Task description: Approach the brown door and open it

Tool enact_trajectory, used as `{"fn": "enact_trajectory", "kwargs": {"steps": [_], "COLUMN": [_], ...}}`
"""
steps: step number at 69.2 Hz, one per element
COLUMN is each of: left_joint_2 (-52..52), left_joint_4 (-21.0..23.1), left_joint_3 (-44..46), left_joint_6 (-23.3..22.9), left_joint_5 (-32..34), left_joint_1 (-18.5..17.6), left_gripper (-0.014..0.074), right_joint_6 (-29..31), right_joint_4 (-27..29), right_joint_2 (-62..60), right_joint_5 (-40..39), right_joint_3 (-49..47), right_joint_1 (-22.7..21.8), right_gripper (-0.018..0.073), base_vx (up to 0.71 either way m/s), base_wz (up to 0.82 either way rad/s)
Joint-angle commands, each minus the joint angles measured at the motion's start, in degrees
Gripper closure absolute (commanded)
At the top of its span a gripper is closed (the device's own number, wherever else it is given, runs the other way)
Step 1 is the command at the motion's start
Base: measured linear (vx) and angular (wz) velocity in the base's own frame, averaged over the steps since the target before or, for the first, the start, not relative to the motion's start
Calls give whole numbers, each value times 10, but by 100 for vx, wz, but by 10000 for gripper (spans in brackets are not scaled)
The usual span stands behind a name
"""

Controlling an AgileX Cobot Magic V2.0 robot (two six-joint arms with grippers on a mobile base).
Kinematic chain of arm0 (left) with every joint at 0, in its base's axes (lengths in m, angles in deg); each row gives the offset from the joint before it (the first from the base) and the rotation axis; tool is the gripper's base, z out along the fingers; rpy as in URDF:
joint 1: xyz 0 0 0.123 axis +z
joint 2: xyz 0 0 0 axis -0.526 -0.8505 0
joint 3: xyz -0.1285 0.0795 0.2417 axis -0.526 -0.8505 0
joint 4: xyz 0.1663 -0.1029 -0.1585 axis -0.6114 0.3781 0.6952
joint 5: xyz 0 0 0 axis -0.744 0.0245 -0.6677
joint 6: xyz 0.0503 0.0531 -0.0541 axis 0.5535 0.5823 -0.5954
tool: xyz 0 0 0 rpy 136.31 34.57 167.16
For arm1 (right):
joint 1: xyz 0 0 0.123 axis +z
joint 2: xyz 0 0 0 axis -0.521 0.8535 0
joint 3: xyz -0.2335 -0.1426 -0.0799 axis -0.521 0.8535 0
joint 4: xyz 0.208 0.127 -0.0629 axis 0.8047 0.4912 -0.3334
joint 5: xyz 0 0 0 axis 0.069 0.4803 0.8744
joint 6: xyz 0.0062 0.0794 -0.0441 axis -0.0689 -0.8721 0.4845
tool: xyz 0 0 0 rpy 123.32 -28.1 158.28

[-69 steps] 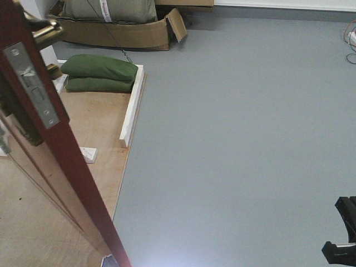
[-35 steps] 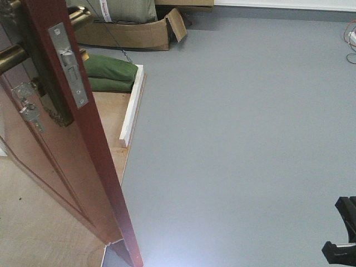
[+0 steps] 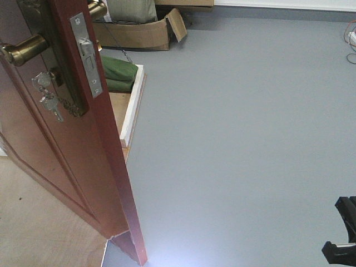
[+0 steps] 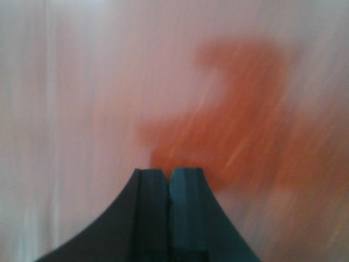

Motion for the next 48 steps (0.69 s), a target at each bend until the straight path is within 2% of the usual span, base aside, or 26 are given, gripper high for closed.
{"fn": "enact_trajectory", "kwargs": {"steps": [1,28,48], "left_joint_2": [9,9,9], "left_joint_4": [12,12,12], "left_joint_3": [13,13,13], "left_joint_6": [0,0,0], "left_joint_5": [15,-43,-44], "left_joint_1": [-3,-3,-3], "left_gripper": [580,580,580], "right_joint_6": [6,6,6], "right_joint_4": [-3,-3,-3], "right_joint_2": [-9,-9,-9], "right_joint_5": [-46,-46,-46], "right_joint_3": [1,1,1], "right_joint_1": [-1,-1,-1], "right_gripper": [559,559,559], "base_vx": [0,0,0], "base_wz": [0,0,0]}}
